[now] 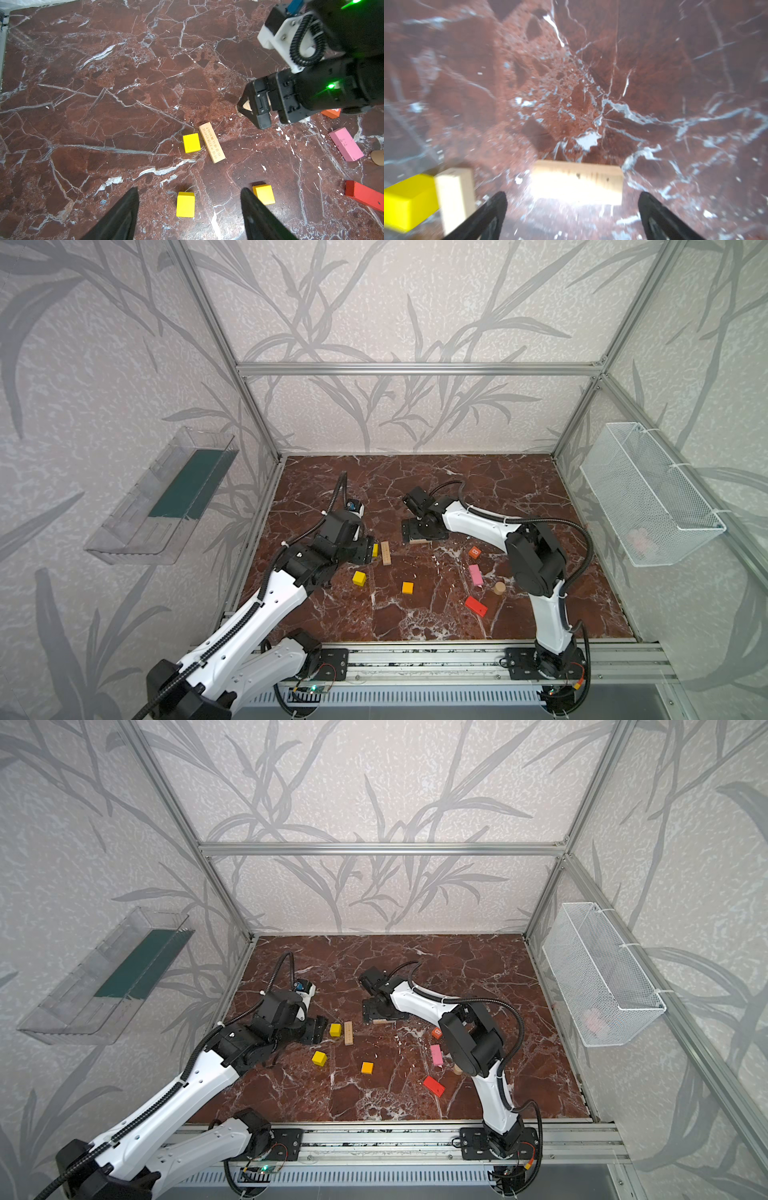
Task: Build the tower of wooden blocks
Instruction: 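Carry the held wooden bar farther from the robot with the right gripper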
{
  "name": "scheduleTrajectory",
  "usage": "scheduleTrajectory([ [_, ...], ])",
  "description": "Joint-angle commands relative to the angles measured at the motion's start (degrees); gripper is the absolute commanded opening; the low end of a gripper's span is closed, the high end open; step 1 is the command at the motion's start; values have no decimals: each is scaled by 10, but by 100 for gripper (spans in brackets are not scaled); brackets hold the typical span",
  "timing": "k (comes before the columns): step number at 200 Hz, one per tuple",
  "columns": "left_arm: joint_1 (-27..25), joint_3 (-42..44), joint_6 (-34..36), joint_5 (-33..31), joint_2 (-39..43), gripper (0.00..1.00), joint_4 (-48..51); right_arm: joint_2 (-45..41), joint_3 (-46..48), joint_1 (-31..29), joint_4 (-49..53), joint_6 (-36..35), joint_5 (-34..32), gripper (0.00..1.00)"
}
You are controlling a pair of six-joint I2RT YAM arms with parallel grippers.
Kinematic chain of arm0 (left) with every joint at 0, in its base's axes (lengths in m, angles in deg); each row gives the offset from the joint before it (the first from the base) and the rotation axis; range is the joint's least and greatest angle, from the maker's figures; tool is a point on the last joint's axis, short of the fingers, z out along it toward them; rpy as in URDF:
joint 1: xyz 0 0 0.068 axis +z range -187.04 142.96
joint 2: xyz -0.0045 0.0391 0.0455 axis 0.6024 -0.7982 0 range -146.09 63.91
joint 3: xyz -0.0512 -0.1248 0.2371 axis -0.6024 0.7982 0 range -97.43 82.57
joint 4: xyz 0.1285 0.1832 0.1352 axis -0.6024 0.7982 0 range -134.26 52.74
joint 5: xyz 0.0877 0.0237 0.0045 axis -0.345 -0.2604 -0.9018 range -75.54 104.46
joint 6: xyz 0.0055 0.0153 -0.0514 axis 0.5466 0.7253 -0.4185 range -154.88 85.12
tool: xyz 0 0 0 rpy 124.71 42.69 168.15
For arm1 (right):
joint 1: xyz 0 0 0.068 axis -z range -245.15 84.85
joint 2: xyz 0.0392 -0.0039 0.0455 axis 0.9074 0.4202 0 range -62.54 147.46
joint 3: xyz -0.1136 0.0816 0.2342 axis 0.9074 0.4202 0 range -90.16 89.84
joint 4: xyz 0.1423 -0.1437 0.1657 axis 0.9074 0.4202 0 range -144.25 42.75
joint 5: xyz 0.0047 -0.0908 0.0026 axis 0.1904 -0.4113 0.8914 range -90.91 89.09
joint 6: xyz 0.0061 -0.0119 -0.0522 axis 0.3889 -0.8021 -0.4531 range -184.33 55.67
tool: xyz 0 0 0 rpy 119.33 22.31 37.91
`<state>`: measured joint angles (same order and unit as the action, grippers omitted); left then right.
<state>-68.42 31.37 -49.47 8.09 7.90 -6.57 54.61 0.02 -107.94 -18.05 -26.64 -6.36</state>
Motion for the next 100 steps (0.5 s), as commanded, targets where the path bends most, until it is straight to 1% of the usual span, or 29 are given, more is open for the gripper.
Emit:
scheduleTrajectory([
  [1, 3, 6, -2, -4, 4, 75, 10, -54, 17, -2, -5, -7, 12, 99],
  [29, 3, 7, -2, -7, 5, 75, 11, -75, 30, -17, -14, -41, 31, 100],
  [34, 3, 7, -2, -7, 5, 75, 10, -75, 30, -19, -16, -46, 35, 98],
  [44, 3, 7, -2, -10, 5, 75, 10, -73, 27, -25, -17, -57, 43, 93],
  [54, 3, 8, -2, -12, 5, 75, 11, -67, 19, -30, -14, -68, 46, 84],
  [67, 3, 8, -2, -13, 5, 75, 12, -52, 2, -35, -5, -81, 48, 68],
  [90, 3, 8, -2, -19, 6, 75, 13, -19, -39, -43, 14, -101, 55, 55],
  [100, 4, 8, -2, -23, 5, 75, 15, -6, -57, -47, 18, -108, 58, 53],
])
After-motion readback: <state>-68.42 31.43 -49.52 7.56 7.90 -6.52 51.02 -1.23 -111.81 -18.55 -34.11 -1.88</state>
